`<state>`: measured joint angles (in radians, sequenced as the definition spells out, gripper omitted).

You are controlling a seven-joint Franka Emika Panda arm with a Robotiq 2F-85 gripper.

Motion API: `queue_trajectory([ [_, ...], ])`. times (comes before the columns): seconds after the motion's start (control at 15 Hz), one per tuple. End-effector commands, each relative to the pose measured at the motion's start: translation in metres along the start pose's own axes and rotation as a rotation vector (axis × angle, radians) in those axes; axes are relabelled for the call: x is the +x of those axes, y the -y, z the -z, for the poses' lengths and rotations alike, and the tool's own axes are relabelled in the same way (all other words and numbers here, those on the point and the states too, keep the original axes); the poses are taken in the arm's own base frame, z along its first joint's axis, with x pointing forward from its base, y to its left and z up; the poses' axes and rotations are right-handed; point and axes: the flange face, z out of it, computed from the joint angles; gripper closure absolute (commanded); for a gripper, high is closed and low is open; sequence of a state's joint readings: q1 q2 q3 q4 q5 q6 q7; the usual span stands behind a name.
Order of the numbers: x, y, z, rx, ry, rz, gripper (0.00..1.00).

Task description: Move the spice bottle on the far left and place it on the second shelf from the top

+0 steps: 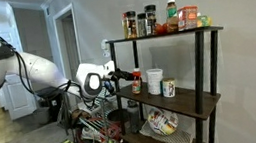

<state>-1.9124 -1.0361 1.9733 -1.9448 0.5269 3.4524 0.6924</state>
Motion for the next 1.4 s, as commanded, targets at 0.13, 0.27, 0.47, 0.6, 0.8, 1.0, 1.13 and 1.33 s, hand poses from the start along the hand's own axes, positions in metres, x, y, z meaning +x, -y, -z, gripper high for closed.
queue_trajectory([
  [0.13, 0.008, 0.001, 0.008, 0.006, 0.002, -0.003, 0.69],
  [0.27, 0.008, 0.002, 0.008, 0.009, 0.004, -0.005, 0.69],
  [0.47, 0.006, 0.001, 0.008, 0.007, 0.011, -0.011, 0.18],
  [0.6, 0.005, 0.000, 0.008, 0.005, 0.011, -0.015, 0.06],
  [0.8, 0.005, 0.000, 0.009, 0.006, 0.015, -0.017, 0.00],
  [1.0, 0.003, 0.002, 0.013, 0.012, 0.025, -0.019, 0.00],
  [1.13, 0.002, 0.003, 0.018, 0.014, 0.030, -0.021, 0.00],
  [1.33, 0.001, 0.011, 0.032, 0.034, 0.050, -0.033, 0.00],
])
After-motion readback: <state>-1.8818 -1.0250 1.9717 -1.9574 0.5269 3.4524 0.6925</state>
